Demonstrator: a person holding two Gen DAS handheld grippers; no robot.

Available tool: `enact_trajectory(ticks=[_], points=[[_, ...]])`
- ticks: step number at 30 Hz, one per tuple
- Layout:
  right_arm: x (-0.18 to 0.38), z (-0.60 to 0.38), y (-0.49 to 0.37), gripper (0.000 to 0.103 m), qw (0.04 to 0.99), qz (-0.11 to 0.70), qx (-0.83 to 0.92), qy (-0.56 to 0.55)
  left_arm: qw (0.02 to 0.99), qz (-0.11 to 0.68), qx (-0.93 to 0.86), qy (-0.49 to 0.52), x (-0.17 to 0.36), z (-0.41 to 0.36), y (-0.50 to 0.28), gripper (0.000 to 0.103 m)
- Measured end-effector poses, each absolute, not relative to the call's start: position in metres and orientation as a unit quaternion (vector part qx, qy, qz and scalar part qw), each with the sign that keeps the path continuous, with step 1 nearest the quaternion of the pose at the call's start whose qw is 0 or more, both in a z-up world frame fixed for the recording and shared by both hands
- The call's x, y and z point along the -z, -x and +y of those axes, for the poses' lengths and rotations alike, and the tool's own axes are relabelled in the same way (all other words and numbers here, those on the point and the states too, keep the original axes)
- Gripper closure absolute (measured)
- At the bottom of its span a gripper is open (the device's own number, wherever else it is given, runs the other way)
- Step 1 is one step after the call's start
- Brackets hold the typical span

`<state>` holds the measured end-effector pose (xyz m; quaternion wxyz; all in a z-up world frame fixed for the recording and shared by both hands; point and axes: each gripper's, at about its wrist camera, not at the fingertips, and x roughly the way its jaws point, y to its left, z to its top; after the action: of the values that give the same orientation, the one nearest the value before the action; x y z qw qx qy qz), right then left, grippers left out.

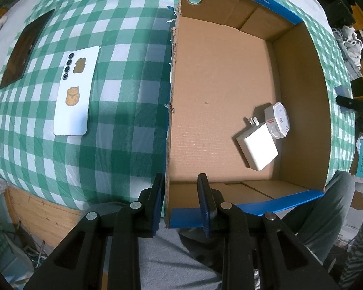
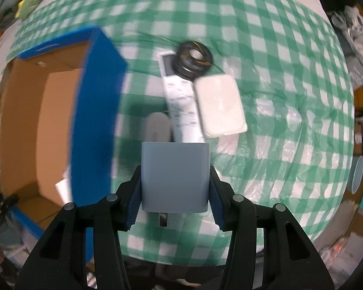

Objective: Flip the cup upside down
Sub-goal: 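Carry the white charger into the box and open the right gripper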

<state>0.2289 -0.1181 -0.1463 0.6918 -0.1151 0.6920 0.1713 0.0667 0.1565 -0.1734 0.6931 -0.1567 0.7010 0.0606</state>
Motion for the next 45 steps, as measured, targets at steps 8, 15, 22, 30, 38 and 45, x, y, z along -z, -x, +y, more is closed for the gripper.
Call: enact_trajectory(ticks=[8,15,22,30,38,45], points=[[0.095,-0.078,-0.210,0.055,0.695,0.667,-0.234,0.131,0.694,0.700,-0.060,0.157,0.174,0.156,-0.067,0.077],[0.085,-0.036,-0.187,0.055,0.689,0.656,-0.270,0.150,0.695,0.700,-0.060,0.156,0.173,0.156,-0.067,0.077],[0.100,0.003,-0.166,0.055,0.673,0.657,-0.290,0.178,0.695,0.699,-0.059,0.157,0.171,0.158,-0.067,0.077],[0.138,0.032,-0.146,0.055,0.639,0.683,-0.305,0.179,0.697,0.697,-0.058,0.158,0.169,0.160,-0.066,0.077],[0.178,0.045,-0.133,0.054,0.623,0.698,-0.295,0.195,0.698,0.695,-0.055,0.162,0.167,0.160,-0.065,0.077],[0.191,0.045,-0.134,0.054,0.623,0.700,-0.287,0.199,0.699,0.695,-0.053,0.163,0.166,0.161,-0.065,0.077]])
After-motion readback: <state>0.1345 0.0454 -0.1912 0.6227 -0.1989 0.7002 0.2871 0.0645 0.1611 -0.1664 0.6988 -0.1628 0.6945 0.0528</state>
